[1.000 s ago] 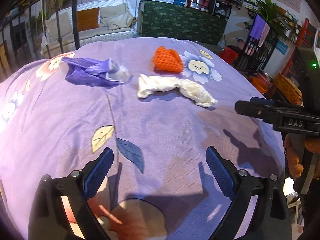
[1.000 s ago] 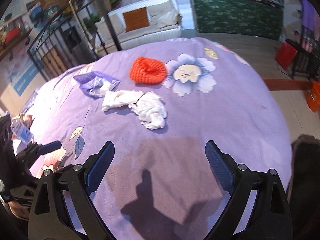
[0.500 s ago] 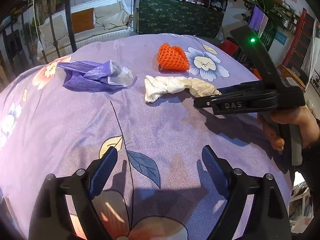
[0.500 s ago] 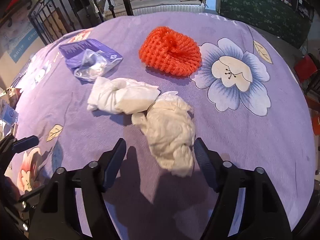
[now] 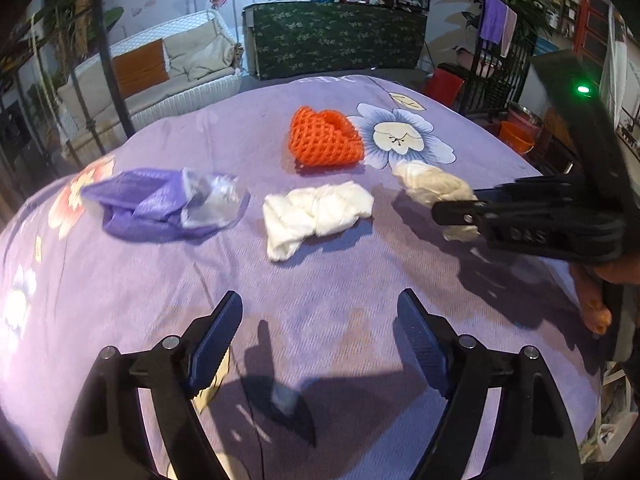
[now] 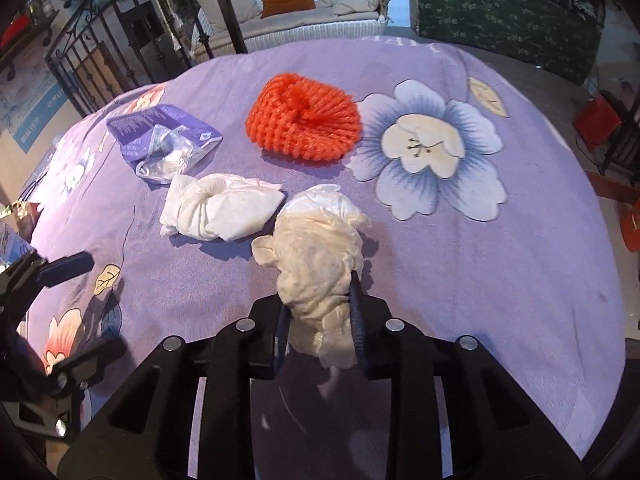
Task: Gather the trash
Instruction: 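Grasp the crumpled white tissue with the right tool, then grasp the other white tissue with the left tool while the right tool holds its tissue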
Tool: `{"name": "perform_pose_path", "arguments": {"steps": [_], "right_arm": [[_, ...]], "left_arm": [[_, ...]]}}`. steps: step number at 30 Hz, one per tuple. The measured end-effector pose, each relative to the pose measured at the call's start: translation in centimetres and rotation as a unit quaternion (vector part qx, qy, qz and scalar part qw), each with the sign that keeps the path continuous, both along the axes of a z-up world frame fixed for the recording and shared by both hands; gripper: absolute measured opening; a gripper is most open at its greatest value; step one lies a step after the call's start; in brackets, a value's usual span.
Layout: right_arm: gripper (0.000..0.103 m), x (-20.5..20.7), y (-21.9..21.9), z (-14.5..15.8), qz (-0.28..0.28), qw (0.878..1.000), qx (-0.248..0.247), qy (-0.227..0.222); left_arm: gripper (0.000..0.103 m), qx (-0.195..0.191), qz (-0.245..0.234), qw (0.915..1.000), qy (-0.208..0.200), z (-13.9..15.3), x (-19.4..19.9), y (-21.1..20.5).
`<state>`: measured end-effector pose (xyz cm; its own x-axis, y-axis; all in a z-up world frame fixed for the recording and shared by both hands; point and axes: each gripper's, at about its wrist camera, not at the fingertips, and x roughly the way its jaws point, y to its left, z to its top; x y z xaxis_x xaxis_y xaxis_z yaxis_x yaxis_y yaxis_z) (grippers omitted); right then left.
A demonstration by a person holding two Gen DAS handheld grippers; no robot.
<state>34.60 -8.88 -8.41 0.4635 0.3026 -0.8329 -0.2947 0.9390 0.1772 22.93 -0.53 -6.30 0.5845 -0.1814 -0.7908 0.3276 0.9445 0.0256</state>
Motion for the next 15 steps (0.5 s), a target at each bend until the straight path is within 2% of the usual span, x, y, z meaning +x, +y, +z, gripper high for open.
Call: {"name": "perform_pose_path", "arguments": {"steps": [4, 12, 15], "right_arm": [[0.027, -1.4, -1.7, 1.1, -0.017, 1.0, 0.02, -0.008], [0.028, -3.8, -5.1, 2.6, -0.052, 0.998, 0.045, -0.011], [0.028, -4.8, -5.8, 2.9, -0.06, 0.997, 0.052, -0.013]], "left_arm": [[0.074, 0.02, -0.017, 0.9996, -0.008, -0.2, 1.9, -1.7], [0.066, 0.061, -0.026, 0.9978, 0.004, -1.7, 6.1, -3.9], [0.06, 0.059, -0.019, 0.9979, 0.017, -2.2, 7.3, -4.2]]}}
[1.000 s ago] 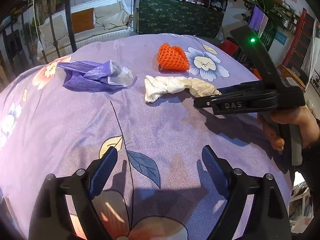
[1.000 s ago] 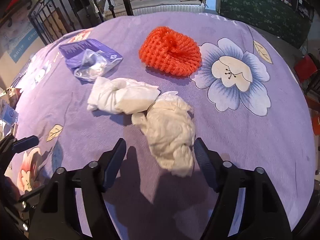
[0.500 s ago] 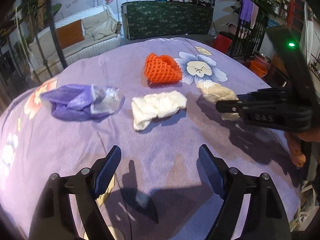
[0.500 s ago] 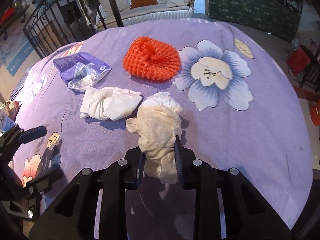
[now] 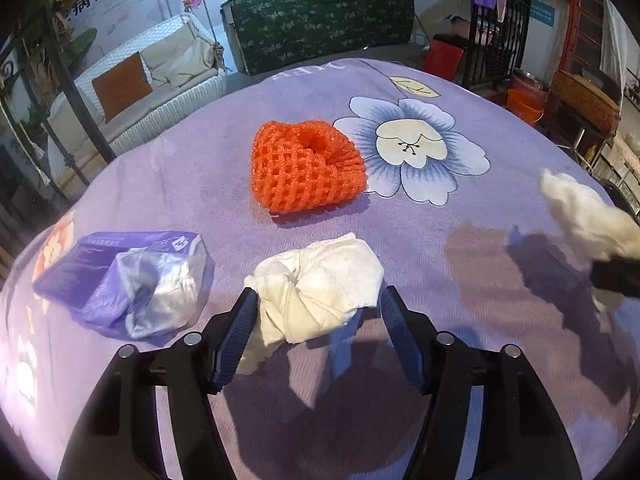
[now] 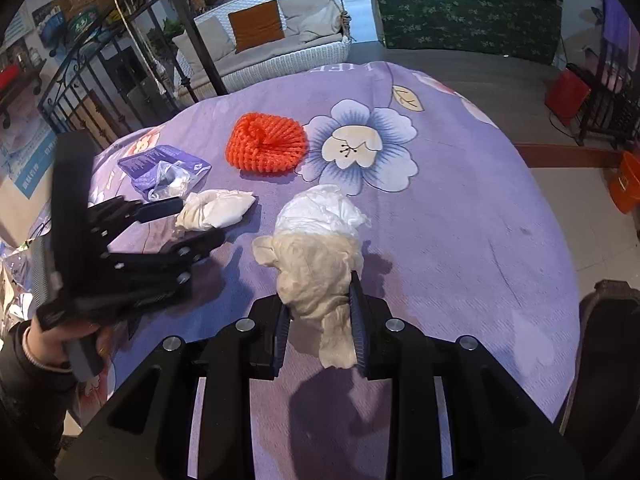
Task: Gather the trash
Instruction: 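Grasp the other white tissue with the left tool while the right tool holds its tissue, then carry the tissue into the bin and open the right tool while the left tool carries its tissue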
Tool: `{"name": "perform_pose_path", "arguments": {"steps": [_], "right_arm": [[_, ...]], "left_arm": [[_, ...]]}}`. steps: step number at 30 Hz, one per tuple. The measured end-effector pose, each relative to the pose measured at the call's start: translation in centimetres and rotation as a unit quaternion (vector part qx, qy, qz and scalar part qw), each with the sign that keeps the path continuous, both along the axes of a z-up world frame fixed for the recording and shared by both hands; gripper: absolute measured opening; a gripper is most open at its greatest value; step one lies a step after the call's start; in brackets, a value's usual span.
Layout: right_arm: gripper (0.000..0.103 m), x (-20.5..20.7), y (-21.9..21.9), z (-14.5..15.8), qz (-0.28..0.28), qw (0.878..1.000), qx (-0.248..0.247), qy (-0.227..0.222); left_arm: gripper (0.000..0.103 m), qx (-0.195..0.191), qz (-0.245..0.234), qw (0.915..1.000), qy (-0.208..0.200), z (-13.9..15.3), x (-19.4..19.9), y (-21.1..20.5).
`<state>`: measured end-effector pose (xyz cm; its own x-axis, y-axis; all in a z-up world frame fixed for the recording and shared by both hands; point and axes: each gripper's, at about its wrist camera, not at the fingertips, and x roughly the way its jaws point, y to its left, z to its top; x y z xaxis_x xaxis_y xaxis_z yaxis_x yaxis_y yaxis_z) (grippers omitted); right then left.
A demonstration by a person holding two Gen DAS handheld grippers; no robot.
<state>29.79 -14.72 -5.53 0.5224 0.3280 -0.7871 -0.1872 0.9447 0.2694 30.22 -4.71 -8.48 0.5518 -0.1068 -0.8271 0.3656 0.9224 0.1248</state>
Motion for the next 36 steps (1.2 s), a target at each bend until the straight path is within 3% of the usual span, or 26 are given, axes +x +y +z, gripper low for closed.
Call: {"name": "perform_pose_path", "arguments": {"steps": [4, 10, 24, 36], "right_arm": [[0.028, -1.2, -0.7, 0.3, -0.008, 1.0, 0.006, -0.007], [0.028, -2.6, -1.1, 0.4, -0.019, 1.0, 0.003, -0.021], [0.028, -6.1, -3.4, 0.7, -0.05, 0.998, 0.033, -0.032], [0.028, -9.8, -5.6, 1.1, -0.072, 0.995, 0.044, -0.045]], "left_arm": [[0.034, -0.003, 0.023, 0.9997, 0.008, -0.4, 0.7, 0.0], [0.02, -0.015, 0.036, 0.9992, 0.003, -0.1, -0.5, 0.3], [0.019, -0.113, 0.053, 0.9917, -0.034, 4.0, -8.3, 1.3], [0.019, -0.149, 0.046, 0.9869, -0.042, 4.7, -13.6, -0.7]]}}
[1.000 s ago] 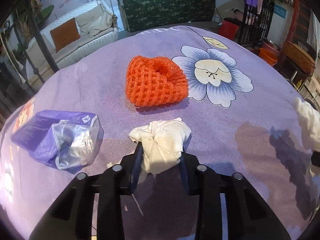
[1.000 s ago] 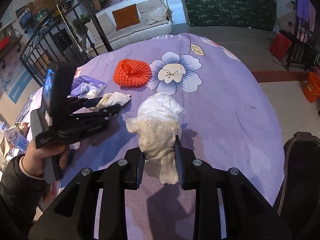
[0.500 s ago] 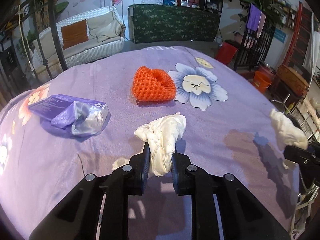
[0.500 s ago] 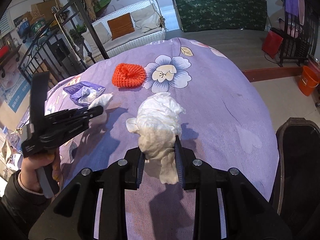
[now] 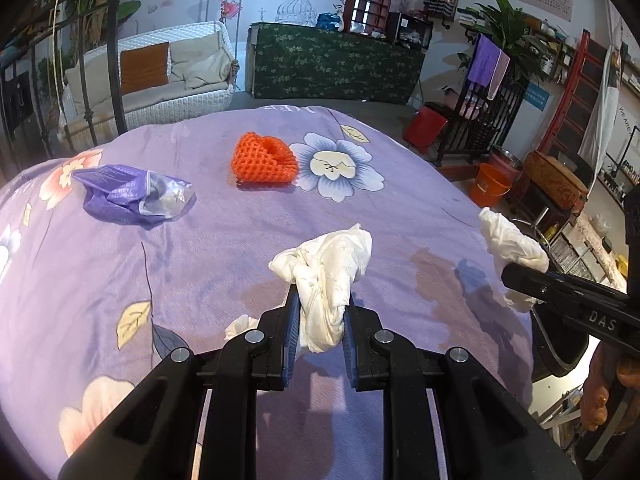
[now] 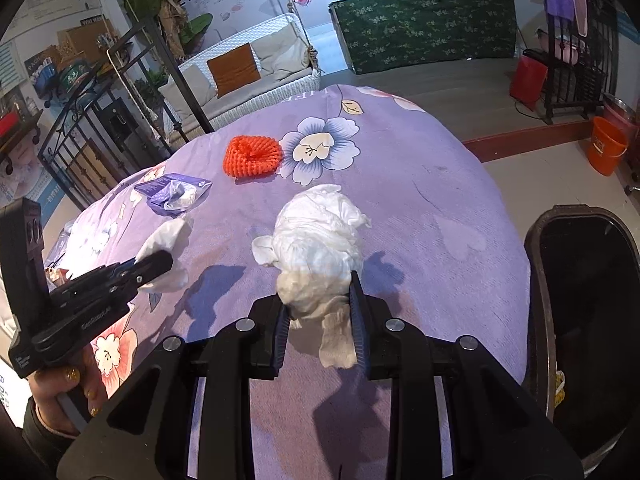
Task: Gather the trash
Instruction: 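Carry the tissue into the bin and open the right tool while the left tool carries its tissue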
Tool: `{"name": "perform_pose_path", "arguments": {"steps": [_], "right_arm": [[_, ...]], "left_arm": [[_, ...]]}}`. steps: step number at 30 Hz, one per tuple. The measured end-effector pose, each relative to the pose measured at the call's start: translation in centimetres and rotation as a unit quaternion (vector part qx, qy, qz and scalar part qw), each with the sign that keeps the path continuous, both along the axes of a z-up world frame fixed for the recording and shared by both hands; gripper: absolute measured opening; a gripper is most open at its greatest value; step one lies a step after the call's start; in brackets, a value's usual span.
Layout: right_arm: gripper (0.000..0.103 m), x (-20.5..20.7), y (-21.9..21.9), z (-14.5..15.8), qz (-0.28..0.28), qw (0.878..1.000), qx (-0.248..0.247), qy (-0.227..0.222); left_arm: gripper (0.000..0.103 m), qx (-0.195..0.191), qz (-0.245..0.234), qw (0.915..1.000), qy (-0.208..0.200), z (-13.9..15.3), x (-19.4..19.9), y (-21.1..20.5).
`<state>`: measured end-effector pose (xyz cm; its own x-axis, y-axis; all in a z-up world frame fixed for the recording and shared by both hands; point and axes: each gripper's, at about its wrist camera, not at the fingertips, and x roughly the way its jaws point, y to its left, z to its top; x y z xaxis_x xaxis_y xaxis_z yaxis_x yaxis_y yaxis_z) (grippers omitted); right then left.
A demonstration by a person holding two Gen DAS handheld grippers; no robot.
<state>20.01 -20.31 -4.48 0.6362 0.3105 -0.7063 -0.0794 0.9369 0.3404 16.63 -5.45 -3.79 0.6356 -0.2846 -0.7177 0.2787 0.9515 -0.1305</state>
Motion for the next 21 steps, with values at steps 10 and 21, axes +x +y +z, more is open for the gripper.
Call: {"name": "perform_pose_path", "arguments": {"steps": [10, 21], "right_arm": [[0.028, -2.8, -3.5, -0.1, -0.038, 0.999, 0.002, -0.007], [0.028, -5.9, -11.2, 0.7, -0.138, 0.99, -0.011, -0.019]], "left_arm": [[0.019, -0.008, -0.031, 0.9994, -0.015, 0.4, -2.4, -2.9], [0.019, -0.015, -0.088, 0.9957, -0.024, 0.7, -3.6, -7.3]]}}
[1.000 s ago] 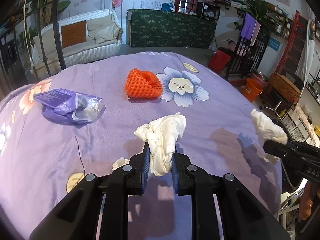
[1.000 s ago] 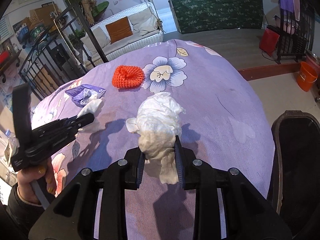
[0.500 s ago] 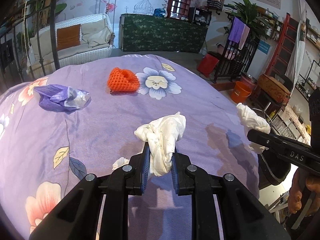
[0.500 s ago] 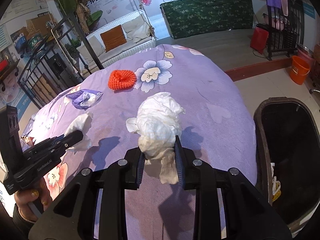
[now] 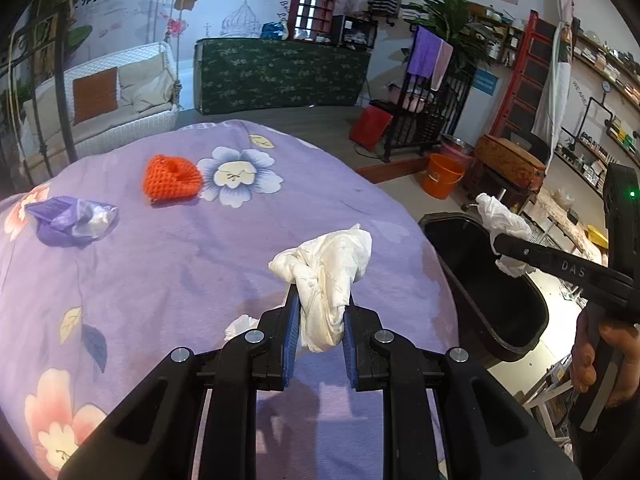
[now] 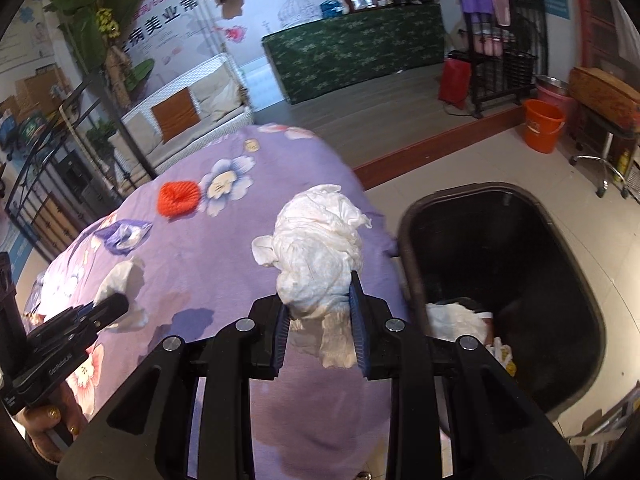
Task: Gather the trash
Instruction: 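Carry the tissue into the bin and open the right tool while the left tool carries its tissue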
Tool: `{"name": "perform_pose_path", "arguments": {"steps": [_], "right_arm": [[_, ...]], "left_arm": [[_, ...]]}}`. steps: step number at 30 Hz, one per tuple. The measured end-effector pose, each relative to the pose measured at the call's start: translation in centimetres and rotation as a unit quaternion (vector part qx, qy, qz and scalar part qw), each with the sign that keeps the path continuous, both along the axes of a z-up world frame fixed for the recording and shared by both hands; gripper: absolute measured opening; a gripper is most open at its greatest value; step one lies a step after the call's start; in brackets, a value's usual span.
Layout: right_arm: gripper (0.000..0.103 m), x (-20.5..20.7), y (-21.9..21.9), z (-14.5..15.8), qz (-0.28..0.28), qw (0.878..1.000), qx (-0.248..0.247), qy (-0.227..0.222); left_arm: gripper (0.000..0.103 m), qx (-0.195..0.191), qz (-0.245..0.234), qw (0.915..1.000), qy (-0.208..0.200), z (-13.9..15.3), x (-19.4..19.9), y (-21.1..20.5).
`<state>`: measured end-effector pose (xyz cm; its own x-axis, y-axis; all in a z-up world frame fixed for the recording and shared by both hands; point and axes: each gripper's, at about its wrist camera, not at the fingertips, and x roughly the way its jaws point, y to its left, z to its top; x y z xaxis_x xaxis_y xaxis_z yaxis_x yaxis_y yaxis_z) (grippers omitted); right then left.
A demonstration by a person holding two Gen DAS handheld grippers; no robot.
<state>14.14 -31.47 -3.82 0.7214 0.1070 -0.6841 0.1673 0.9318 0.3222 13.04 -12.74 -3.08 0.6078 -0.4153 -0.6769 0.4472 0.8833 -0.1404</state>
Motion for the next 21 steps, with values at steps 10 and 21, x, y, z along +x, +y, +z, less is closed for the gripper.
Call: {"name": "perform_pose_path", "arguments": {"steps": [10, 21], "right_arm": [[0.028, -0.5, -5.6, -1.5, -0.071, 0.997, -0.009, 0.021], [0.028, 1.5, -9.2, -6.5, -0.114, 0.989, 0.027, 0.095]], "left_arm": [[0.019, -0.001, -0.035, 0.9993, -0.01, 0.7, -0.6, -3.3], [0.019, 0.004, -0.067, 0.9977, -0.003, 0.3, -0.4, -6.2]]}}
